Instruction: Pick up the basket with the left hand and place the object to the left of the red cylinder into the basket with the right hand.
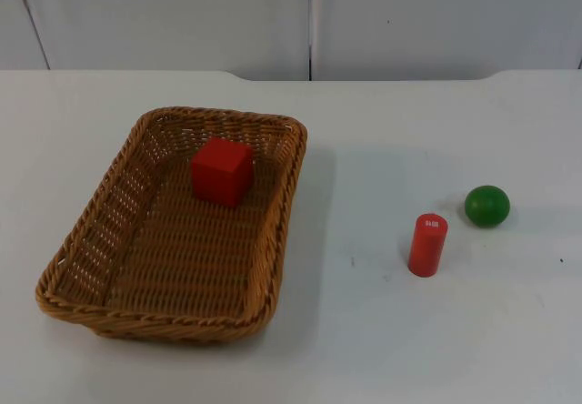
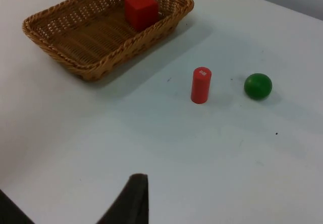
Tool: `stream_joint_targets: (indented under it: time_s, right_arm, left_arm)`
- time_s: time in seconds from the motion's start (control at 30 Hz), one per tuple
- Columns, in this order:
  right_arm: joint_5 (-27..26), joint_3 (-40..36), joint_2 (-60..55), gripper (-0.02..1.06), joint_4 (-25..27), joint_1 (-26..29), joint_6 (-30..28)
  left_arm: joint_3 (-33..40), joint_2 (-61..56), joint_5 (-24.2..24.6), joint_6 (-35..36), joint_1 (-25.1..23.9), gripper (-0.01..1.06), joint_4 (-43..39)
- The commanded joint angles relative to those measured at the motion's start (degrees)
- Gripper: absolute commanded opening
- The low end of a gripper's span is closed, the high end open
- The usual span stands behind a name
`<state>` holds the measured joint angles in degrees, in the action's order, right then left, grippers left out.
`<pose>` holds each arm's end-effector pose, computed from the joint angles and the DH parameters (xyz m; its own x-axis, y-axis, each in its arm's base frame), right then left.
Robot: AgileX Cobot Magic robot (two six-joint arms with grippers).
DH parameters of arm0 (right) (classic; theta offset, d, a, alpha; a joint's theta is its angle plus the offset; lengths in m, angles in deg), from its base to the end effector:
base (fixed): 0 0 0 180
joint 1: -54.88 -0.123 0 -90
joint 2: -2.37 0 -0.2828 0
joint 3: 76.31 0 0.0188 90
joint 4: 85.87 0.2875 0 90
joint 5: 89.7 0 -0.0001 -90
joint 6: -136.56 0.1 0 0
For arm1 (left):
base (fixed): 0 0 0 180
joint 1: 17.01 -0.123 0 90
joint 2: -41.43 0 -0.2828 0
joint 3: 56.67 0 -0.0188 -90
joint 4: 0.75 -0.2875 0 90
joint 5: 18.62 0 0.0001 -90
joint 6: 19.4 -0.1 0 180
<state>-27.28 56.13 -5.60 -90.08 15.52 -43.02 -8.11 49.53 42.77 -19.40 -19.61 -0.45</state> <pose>0.0308 0.0168 0.2937 -0.3458 -0.3181 -0.8827 -0.5978 0.7998 -0.0541 0.0381 0.0013 0.2895 -0.4696 -0.0238 -0.8825 -0.0425 0.9991 -0.0044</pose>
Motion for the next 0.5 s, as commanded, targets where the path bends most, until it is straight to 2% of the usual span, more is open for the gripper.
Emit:
stream_joint_targets:
  time_s: [0.0,0.3,0.47]
  right_arm:
    - [-0.71,-0.15,0.11,1.05,0.23,0.21,0.21]
    - [-0.68,-0.15,0.11,1.05,0.23,2.61,0.21]
    - [-0.68,-0.15,0.11,1.05,0.23,8.58,0.21]
  left_arm:
    - [0.23,-0.25,0.16,0.00,-0.23,1.05,0.38]
    - [0.23,-0.25,0.16,0.00,-0.23,1.05,0.38]
    - [0.23,-0.25,0.16,0.00,-0.23,1.05,0.38]
